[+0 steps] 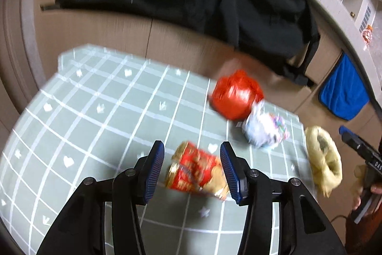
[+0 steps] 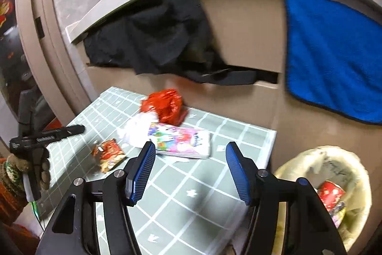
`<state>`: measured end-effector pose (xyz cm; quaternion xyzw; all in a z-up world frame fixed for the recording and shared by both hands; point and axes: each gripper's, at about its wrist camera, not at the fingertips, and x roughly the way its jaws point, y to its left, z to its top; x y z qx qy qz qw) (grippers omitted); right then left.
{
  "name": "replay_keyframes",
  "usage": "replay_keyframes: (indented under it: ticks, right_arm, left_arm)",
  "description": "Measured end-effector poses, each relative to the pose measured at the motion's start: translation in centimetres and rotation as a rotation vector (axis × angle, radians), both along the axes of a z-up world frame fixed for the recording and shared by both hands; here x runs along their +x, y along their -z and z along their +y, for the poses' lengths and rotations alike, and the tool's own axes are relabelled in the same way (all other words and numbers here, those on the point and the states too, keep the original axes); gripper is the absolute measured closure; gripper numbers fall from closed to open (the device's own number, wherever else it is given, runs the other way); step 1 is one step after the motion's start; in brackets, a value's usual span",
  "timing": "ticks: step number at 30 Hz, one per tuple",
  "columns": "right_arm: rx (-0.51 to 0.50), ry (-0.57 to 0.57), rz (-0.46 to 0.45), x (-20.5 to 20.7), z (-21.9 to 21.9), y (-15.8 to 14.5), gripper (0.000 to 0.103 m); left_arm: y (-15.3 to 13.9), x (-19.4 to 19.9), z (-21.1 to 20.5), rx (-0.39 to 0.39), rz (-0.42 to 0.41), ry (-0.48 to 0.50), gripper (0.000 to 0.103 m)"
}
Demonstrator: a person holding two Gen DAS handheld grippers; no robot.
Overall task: Collect trash
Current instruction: 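Grasp the white-blue crumpled wrapper with the left tool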
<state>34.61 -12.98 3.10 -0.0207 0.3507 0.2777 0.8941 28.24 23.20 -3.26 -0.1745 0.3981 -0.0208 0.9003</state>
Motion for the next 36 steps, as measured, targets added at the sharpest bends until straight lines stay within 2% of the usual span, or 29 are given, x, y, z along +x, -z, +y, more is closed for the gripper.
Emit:
replay_keyframes:
  ticks: [3, 7, 11, 15, 20, 22, 25, 27, 28, 31, 34, 36]
  right_arm:
    - [-0.047, -0.031, -0.005, -0.5, 2.1, 0.5, 0.045]
    - [-0.081, -0.066, 0.014, -0.9, 3.3, 1.3, 0.045]
    - [-0.088, -0.071, 0.042, -0.7, 3.5, 2.2, 0.045]
    - [-0.075, -0.076, 0.066, 0.0, 3.7, 2.9, 0.045]
    - [-0.074, -0.13, 0.078, 3.9, 5.7, 3.9, 0.045]
    - [-0.031, -0.131, 0.081, 6.8, 6.6, 4.2, 0.045]
    - [0.026, -0.104, 0.165, 10.8, 7.5, 5.6, 0.046]
    - [0.057, -0.124, 0.274, 12.7, 7.9, 7.4, 0.055]
    - [0.054, -0.136, 0.31, 12.7, 7.9, 8.1, 0.057]
    - [0.028, -0.213, 0.295, 10.4, 7.5, 8.7, 0.057]
    - [-0.053, -0.293, 0.295, 7.0, 6.5, 9.2, 0.059]
    - [-0.122, -0.298, 0.269, 5.1, 5.6, 9.4, 0.059]
  left_arm:
    - [2.3, 0.3, -0.2, -0.024, 0.049, 0.014, 0.053]
    - [4.1, 1.3, -1.5, -0.014, 0.084, 0.038, 0.05]
    - [4.1, 2.8, -2.8, 0.051, 0.062, 0.042, 0.045]
    - [3.4, 3.3, -2.8, 0.037, 0.042, 0.064, 0.044]
    - [1.4, 1.9, -2.6, -0.005, -0.027, 0.085, 0.044]
    - [0.6, 1.3, -2.8, -0.023, -0.053, 0.105, 0.044]
    - [-0.3, 0.9, -3.0, -0.029, -0.071, 0.113, 0.044]
    - [-1.0, 0.7, -2.9, -0.023, -0.081, 0.114, 0.044]
    - [-1.2, 0.5, -2.7, -0.02, -0.086, 0.112, 0.043]
    - [-1.6, 0.4, -2.1, -0.019, -0.101, 0.1, 0.042]
    - [-1.0, 1.3, -2.3, -0.053, -0.09, 0.115, 0.042]
    - [-0.4, 2.1, -3.3, -0.079, -0.081, 0.144, 0.041]
